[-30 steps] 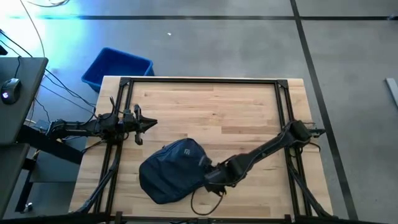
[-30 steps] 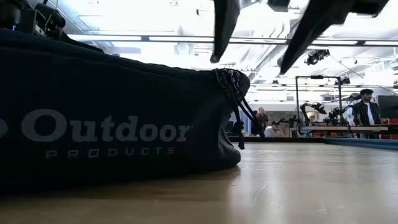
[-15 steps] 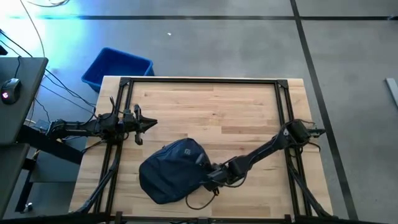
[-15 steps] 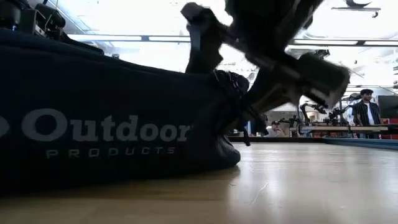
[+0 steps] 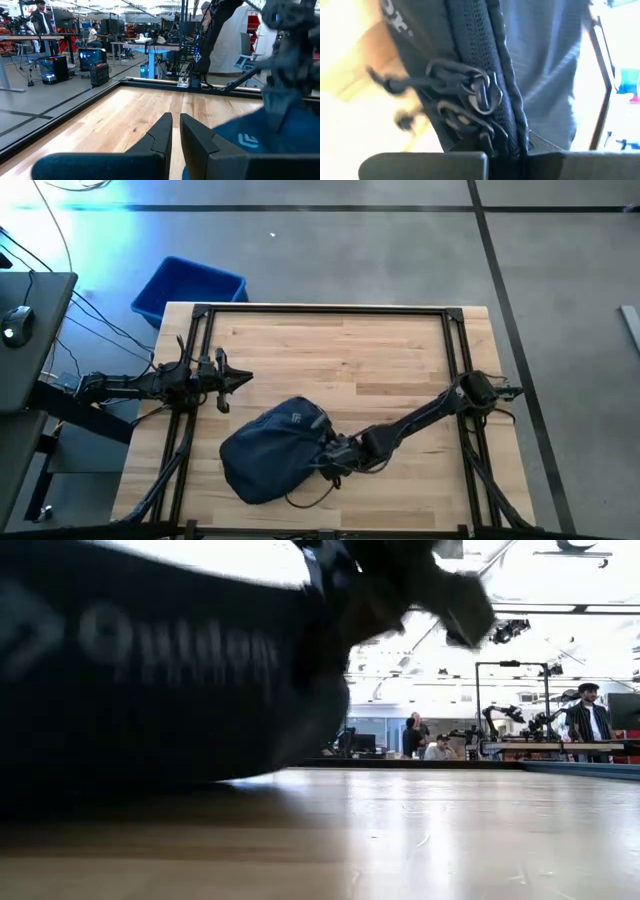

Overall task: Unpack backpack
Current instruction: Open the bag pack

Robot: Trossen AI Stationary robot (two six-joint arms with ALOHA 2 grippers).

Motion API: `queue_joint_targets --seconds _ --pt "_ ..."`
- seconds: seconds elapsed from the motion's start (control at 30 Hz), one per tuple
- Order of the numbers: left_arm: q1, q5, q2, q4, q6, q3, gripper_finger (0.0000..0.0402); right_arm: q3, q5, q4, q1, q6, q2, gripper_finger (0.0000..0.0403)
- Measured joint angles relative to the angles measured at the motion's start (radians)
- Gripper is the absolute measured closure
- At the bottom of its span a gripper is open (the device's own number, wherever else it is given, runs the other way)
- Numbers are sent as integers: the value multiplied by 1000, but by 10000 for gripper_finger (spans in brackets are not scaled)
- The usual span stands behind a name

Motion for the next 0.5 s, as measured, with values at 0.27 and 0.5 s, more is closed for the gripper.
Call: queue_joint_targets --seconds 0.27,0.5 --pt "0 0 0 6 0 -1 385 306 149 -340 -83 184 -85 403" --pt "0 -1 0 19 -2 -1 385 602 358 -752 -99 503 -112 403"
